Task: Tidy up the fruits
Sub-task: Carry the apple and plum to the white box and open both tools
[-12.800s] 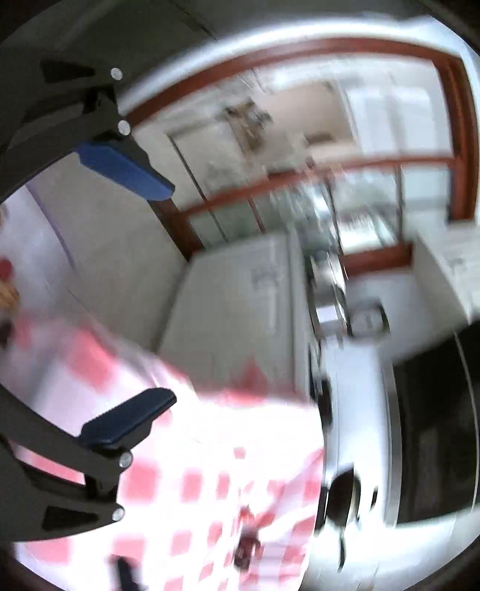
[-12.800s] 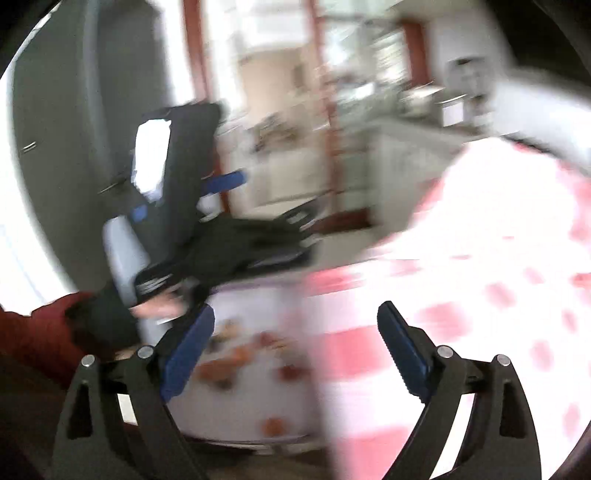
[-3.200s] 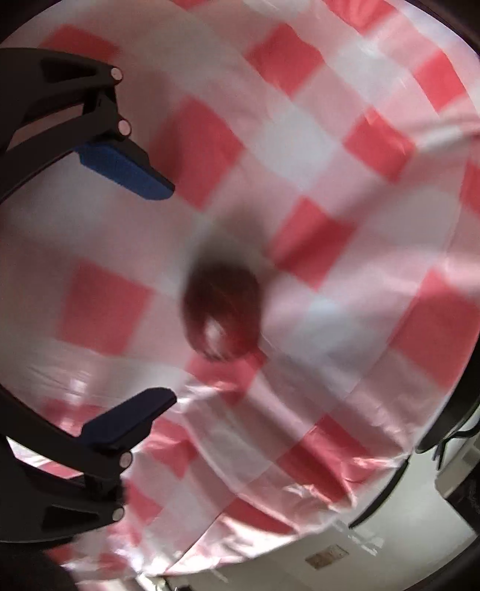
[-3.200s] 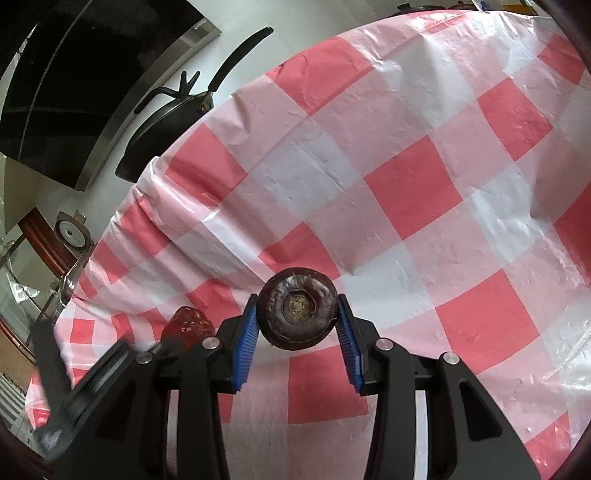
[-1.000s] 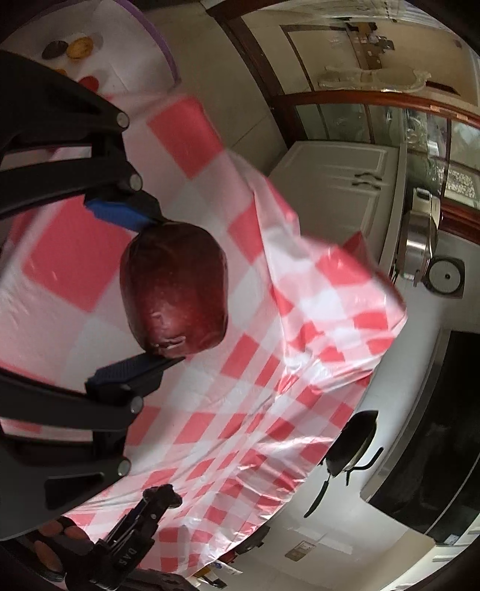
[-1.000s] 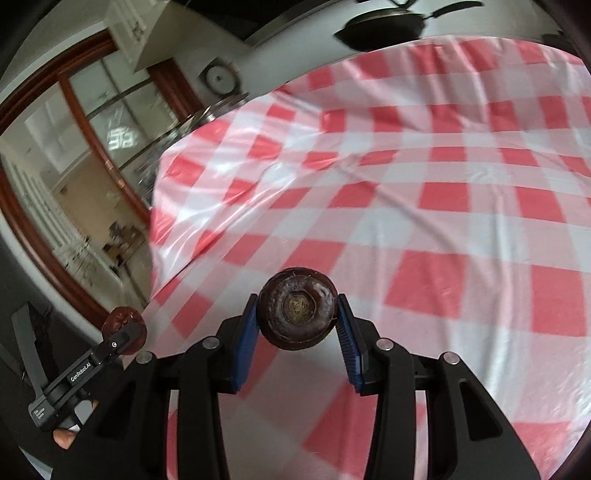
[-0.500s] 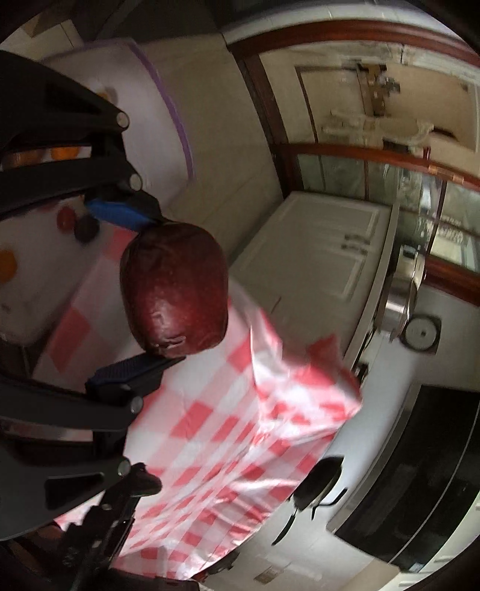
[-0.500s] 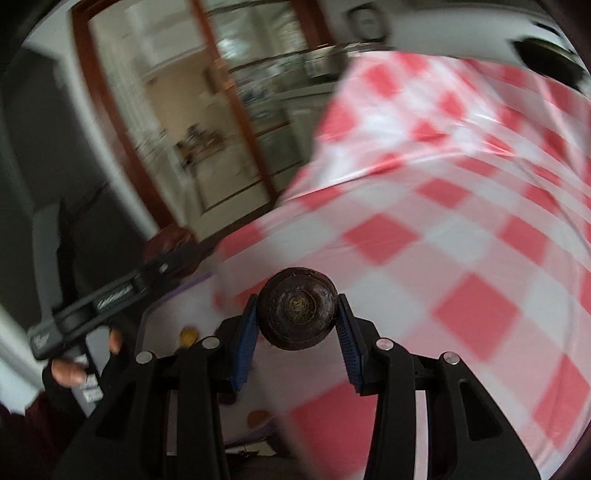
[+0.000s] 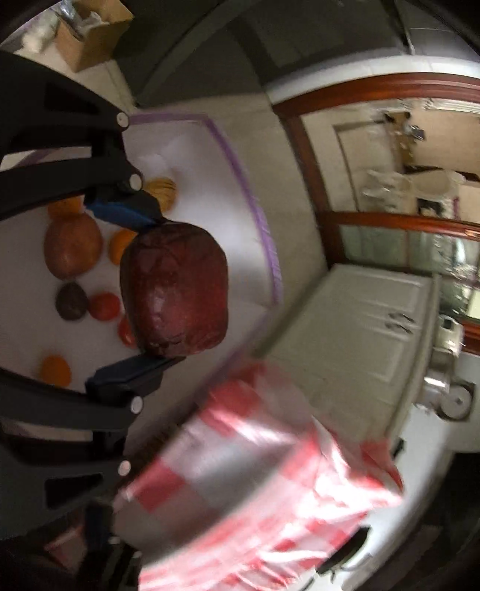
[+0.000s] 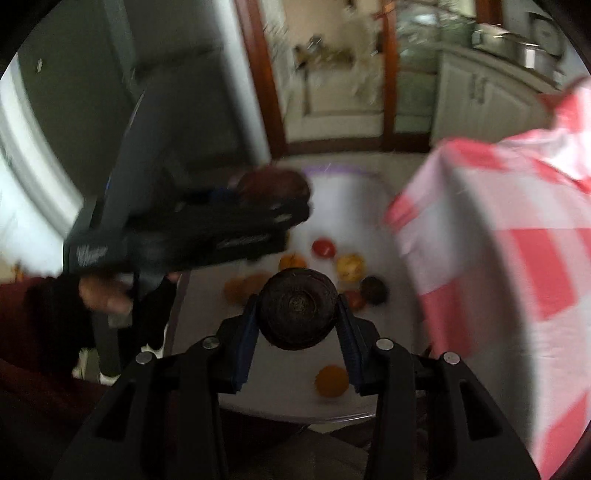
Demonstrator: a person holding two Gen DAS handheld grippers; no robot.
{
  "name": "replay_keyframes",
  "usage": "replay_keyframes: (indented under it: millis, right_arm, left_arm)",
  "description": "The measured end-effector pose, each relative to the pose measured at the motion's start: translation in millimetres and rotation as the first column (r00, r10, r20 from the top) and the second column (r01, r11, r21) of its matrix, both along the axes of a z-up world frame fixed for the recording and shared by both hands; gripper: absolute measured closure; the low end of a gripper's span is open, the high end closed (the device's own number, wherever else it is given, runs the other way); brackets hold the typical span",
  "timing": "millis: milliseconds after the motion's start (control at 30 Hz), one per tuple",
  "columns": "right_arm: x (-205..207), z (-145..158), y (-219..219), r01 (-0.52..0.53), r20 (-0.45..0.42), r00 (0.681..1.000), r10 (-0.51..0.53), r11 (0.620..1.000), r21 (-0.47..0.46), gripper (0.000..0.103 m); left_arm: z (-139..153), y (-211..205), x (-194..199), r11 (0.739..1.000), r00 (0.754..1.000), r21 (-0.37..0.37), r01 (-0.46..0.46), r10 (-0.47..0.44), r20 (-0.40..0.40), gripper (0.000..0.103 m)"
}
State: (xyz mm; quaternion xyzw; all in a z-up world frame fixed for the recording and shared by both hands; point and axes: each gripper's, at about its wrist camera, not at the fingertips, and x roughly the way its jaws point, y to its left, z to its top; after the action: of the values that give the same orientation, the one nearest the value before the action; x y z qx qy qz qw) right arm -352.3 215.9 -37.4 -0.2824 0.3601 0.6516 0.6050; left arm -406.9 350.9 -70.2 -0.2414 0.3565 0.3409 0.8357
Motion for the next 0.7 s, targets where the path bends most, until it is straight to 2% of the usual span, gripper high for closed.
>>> replay_keyframes:
  millis: [67, 167, 300, 367, 467, 600, 633, 667, 700]
  right_arm:
    - [-7.8, -19.0, 13.2, -0.036, 0.014, 0.999, 0.037, 0.997, -0.072, 0.062]
    - [-4.6, -46.8, 33.9, -0.027, -0.002, 1.0, 0.027, 0.987, -0.157, 0.062]
    - [3.0, -76.7, 53.3, 0.002, 0.005, 1.0, -0.001, 0.973, -0.232, 0.062]
    - [4.9, -92.2, 60.7, 0.012, 0.021, 1.0, -0.006, 0.961, -0.276, 0.062]
    - [0.3, -108.8, 65.4, 0.005, 0.048, 0.999, 0.011, 0.945, -0.327, 0.062]
    - [-7.3, -115.6, 65.5, -0.028, 0.061, 0.997, 0.053, 0.936, -0.35, 0.061]
    - [-9.1, -113.7, 63.6, -0.036, 0.067, 0.996, 0.063, 0.938, -0.345, 0.055]
    - [-10.9, -110.3, 62.0, -0.04, 0.07, 0.995, 0.067, 0.942, -0.333, 0.043]
    - [-12.1, -103.8, 58.3, -0.04, 0.072, 0.995, 0.065, 0.951, -0.307, 0.037]
  left_arm:
    - [-15.1, 3.3, 6.4, 1.0, 0.998, -0.022, -0.012, 0.01, -0.064, 0.043]
    - [-36.1, 8.0, 17.7, 0.998, 0.983, -0.049, -0.031, 0.022, -0.183, 0.043]
    - [-73.9, 21.8, 21.2, 0.984, 0.952, -0.152, -0.091, 0.041, -0.304, 0.043]
    - [-84.8, 28.8, 17.8, 0.975, 0.948, -0.187, -0.12, 0.057, -0.312, 0.043]
    - [-94.1, 34.2, 11.9, 0.971, 0.945, -0.19, -0.148, 0.082, -0.317, 0.043]
    - [-89.7, 42.6, 2.5, 0.962, 0.954, -0.181, -0.206, 0.156, -0.255, 0.041]
    - [-86.5, 44.3, 4.8, 0.963, 0.955, -0.178, -0.204, 0.155, -0.253, 0.041]
    - [-84.3, 45.9, 4.2, 0.964, 0.96, -0.181, -0.194, 0.148, -0.239, 0.041]
    - [-81.0, 47.2, 2.2, 0.965, 0.969, -0.193, -0.176, 0.135, -0.208, 0.041]
